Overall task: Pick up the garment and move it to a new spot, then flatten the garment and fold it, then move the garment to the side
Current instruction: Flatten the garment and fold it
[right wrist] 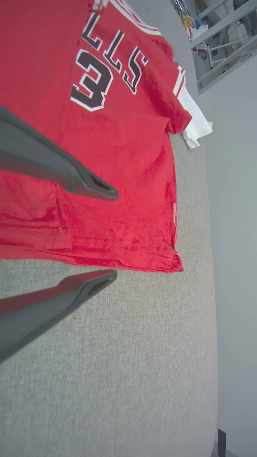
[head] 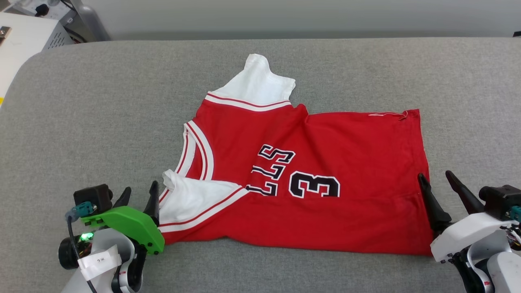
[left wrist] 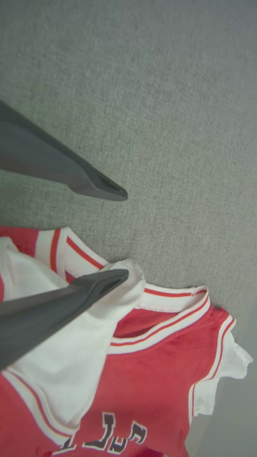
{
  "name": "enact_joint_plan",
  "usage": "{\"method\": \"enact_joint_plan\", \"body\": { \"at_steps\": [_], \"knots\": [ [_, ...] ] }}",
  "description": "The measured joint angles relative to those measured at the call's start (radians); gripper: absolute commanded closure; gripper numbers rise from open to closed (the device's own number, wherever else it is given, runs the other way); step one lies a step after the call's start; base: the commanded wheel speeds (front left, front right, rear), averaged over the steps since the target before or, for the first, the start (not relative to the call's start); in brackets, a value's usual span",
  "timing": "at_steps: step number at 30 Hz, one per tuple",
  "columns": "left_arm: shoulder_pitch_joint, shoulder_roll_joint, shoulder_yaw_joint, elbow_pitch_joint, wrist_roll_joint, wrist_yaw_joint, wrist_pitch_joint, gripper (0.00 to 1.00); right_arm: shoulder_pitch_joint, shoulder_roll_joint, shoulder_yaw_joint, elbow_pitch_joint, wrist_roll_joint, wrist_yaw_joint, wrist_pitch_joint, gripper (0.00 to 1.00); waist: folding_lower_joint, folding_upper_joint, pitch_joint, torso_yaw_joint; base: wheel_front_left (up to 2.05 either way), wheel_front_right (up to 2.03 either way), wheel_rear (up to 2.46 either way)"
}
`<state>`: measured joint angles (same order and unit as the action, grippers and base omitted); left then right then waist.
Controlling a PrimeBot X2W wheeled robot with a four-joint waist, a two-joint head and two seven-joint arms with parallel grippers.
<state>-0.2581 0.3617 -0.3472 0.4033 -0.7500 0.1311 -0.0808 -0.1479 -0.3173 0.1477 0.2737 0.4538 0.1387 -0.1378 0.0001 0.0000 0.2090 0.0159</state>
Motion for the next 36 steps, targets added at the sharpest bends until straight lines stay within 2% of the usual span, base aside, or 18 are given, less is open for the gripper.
{"method": "enact_joint_plan", "body": {
  "at_steps": [3,7,12,17,22,29,36],
  "knots": [
    [0.022,0.035,0.004,-0.037,0.012,0.022,0.023,0.00,0.027,0.028,-0.044,-0.033,-0.044,0.000,-0.007,0.00,0.0000,0.0000,-0.024,0.000,0.00,0.00,0.00],
    [0.034,0.089,0.006,-0.114,0.010,0.023,0.098,0.00,0.072,0.069,-0.093,-0.094,-0.098,0.000,0.007,0.00,0.0000,0.0000,-0.052,0.002,0.00,0.00,0.00],
    [0.036,0.173,-0.007,-0.232,-0.047,0.002,0.299,0.00,0.116,0.114,-0.127,-0.175,-0.130,0.000,0.042,0.00,-0.0001,0.0000,-0.071,-0.002,0.00,0.00,0.00],
    [0.041,0.231,-0.020,-0.312,-0.112,0.004,0.494,0.00,0.131,0.139,-0.139,-0.222,-0.142,0.000,0.067,0.00,-0.0001,0.0000,-0.073,-0.019,0.00,0.00,0.00],
    [0.054,0.243,-0.037,-0.325,-0.167,0.034,0.627,0.00,0.132,0.148,-0.131,-0.238,-0.142,0.000,0.082,0.00,-0.0001,0.0000,-0.061,-0.040,0.00,0.00,0.00],
    [0.058,0.229,-0.060,-0.263,-0.183,0.054,0.659,0.00,0.130,0.146,-0.113,-0.240,-0.119,0.000,0.103,0.00,-0.0001,0.0000,-0.026,-0.066,0.00,0.00,0.00],
    [0.029,0.207,-0.095,-0.192,-0.174,0.045,0.678,0.00,0.125,0.133,-0.115,-0.240,-0.097,0.000,0.116,0.00,-0.0001,0.0000,0.005,-0.081,0.00,0.00,0.00]
  ]
}}
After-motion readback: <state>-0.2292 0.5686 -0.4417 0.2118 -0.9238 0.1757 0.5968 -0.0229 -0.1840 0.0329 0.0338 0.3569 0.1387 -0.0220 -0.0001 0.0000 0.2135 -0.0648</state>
